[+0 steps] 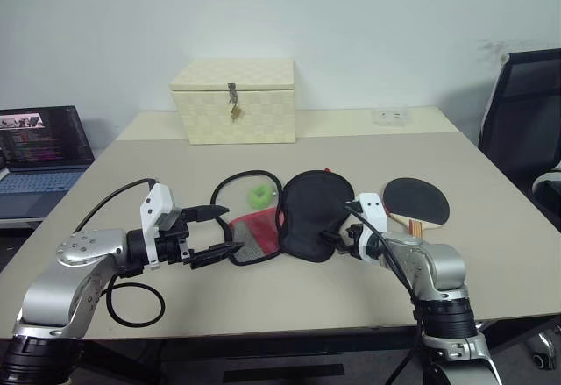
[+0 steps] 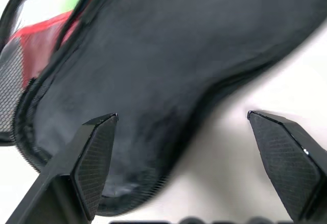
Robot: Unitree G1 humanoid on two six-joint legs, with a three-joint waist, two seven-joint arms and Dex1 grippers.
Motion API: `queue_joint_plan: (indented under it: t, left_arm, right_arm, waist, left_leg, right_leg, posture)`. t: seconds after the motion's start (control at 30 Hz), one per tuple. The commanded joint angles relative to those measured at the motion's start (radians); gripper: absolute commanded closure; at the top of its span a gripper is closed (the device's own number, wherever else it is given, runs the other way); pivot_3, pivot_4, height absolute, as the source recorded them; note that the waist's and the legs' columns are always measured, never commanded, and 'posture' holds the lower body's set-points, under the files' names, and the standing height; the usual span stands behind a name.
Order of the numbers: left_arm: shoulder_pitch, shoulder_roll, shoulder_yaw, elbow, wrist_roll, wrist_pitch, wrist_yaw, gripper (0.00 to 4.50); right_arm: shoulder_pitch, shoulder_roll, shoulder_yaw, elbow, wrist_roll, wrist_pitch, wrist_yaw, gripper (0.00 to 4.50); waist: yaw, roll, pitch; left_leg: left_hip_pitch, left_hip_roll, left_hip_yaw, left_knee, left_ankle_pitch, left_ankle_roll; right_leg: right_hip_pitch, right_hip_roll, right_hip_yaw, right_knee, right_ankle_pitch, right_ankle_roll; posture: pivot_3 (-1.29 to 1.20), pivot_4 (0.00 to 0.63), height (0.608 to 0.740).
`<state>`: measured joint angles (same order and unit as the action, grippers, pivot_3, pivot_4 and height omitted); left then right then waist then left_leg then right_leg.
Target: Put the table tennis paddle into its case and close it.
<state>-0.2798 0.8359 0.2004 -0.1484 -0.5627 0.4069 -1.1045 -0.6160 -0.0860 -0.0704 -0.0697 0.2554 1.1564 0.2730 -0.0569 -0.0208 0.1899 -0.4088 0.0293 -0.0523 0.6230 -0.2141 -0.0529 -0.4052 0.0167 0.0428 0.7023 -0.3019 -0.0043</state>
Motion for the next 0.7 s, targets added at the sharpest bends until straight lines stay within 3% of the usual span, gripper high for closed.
queue_joint_plan:
  t: [0.03, 0.37, 0.47, 0.7]
  left_arm:
    - [0.012, 0.008, 0.022, -0.028, -0.003, -0.012, -0.001, 0.0]
    - [0.051, 0.008, 0.035, -0.077, -0.039, 0.022, 0.009, 0.0]
    - [0.058, 0.007, 0.036, -0.087, -0.041, 0.026, 0.012, 0.0]
    - [0.053, 0.003, 0.021, -0.093, -0.044, 0.027, 0.015, 0.0]
  right_arm:
    - [-0.02, 0.028, 0.025, -0.008, 0.012, -0.036, -0.013, 0.03]
    - [-0.044, 0.102, 0.07, 0.029, 0.02, -0.072, -0.026, 0.03]
    - [-0.044, 0.099, 0.055, 0.031, 0.025, -0.066, -0.03, 0.63]
    - [-0.051, 0.07, 0.009, 0.036, 0.05, -0.033, -0.024, 3.06]
  waist:
    - [0.0, 0.0, 0.0]
    - [-0.001, 0.0, 0.0]
    - [0.0, 0.0, 0.0]
    - [0.0, 0.0, 0.0]
  left_leg:
    - [0.0, 0.0, 0.0, 0.0, 0.0, 0.0]
    - [0.0, 0.0, 0.0, 0.0, 0.0, 0.0]
    - [0.0, 0.0, 0.0, 0.0, 0.0, 0.0]
    - [0.0, 0.0, 0.0, 0.0, 0.0, 0.0]
  right_leg:
    - [0.0, 0.0, 0.0, 0.0, 0.0, 0.0]
    - [0.0, 0.0, 0.0, 0.0, 0.0, 0.0]
    - [0.0, 0.0, 0.0, 0.0, 0.0, 0.0]
    - [0.0, 0.0, 0.0, 0.0, 0.0, 0.0]
  posture:
    - [0.0, 0.15, 0.74]
    - [0.0, 0.15, 0.74]
    - [0.0, 0.15, 0.74]
    - [0.0, 0.15, 0.74]
